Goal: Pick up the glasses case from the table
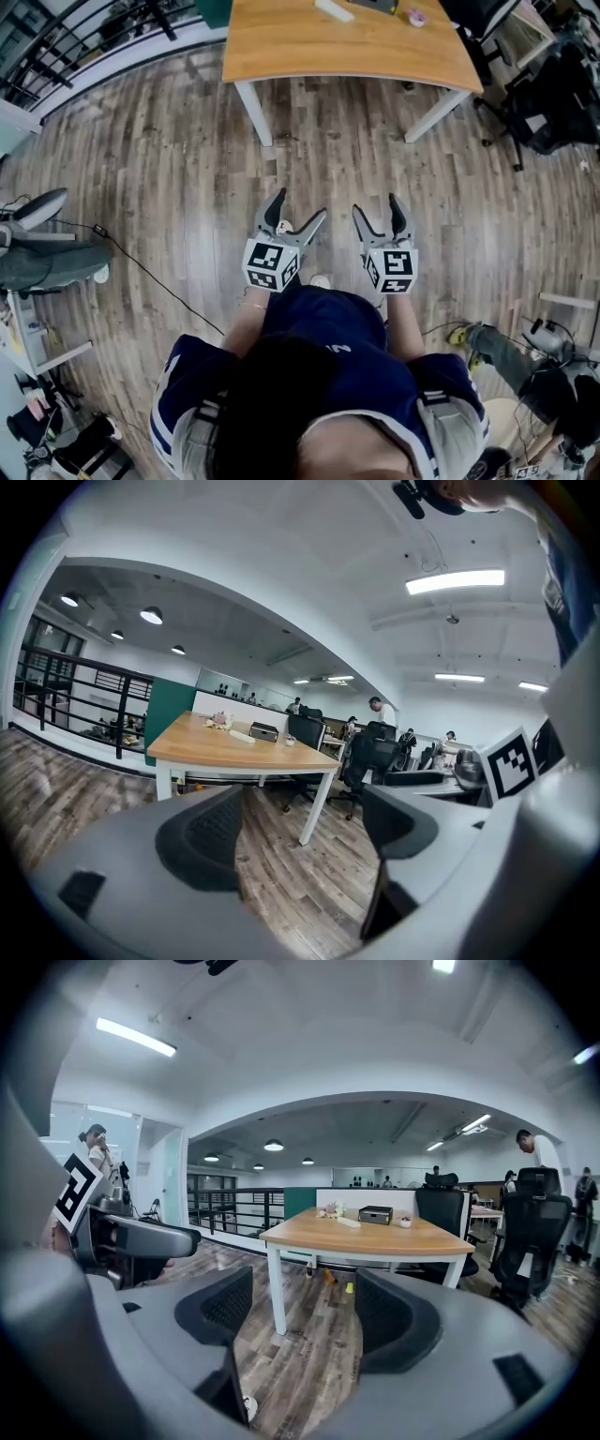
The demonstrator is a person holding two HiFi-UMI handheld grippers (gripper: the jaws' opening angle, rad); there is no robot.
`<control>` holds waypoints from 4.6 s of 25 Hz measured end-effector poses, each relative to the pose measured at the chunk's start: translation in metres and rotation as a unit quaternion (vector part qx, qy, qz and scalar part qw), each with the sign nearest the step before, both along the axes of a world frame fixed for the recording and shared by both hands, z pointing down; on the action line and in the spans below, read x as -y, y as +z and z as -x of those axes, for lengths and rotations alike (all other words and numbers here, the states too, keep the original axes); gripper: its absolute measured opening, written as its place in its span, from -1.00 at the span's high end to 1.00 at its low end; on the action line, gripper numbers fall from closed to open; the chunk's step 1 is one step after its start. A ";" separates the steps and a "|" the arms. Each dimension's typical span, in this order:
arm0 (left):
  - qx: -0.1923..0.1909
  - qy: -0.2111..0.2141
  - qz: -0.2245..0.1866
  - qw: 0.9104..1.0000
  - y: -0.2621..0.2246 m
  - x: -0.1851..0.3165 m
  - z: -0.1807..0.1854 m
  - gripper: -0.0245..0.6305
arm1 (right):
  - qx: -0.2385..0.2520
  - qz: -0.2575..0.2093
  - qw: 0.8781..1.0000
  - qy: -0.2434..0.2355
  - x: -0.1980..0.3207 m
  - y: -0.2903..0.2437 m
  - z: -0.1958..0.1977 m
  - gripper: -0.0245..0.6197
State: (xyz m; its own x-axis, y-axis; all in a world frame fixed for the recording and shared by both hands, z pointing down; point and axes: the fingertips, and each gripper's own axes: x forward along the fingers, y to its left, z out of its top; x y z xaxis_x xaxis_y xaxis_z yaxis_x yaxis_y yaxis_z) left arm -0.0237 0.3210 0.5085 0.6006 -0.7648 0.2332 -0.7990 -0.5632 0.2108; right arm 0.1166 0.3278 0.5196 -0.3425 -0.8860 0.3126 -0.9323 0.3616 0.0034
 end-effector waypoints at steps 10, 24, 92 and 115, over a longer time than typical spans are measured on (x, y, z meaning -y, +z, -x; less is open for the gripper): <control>0.015 0.051 -0.010 0.999 -0.010 0.122 0.032 -0.29 | -0.005 0.007 1.000 0.027 0.108 -0.007 0.044 -0.11; 0.029 0.101 -0.004 0.994 -0.008 0.203 0.056 -0.28 | 0.003 0.015 0.997 0.075 0.174 -0.003 0.071 -0.11; 0.027 -0.052 0.023 0.998 0.002 0.599 -0.016 -0.26 | -0.082 0.097 0.984 -0.124 0.715 -0.020 0.009 -0.25; 0.063 -0.062 0.055 0.995 0.022 0.660 0.060 -0.26 | -0.139 0.258 0.943 -0.158 0.840 0.109 0.037 -0.34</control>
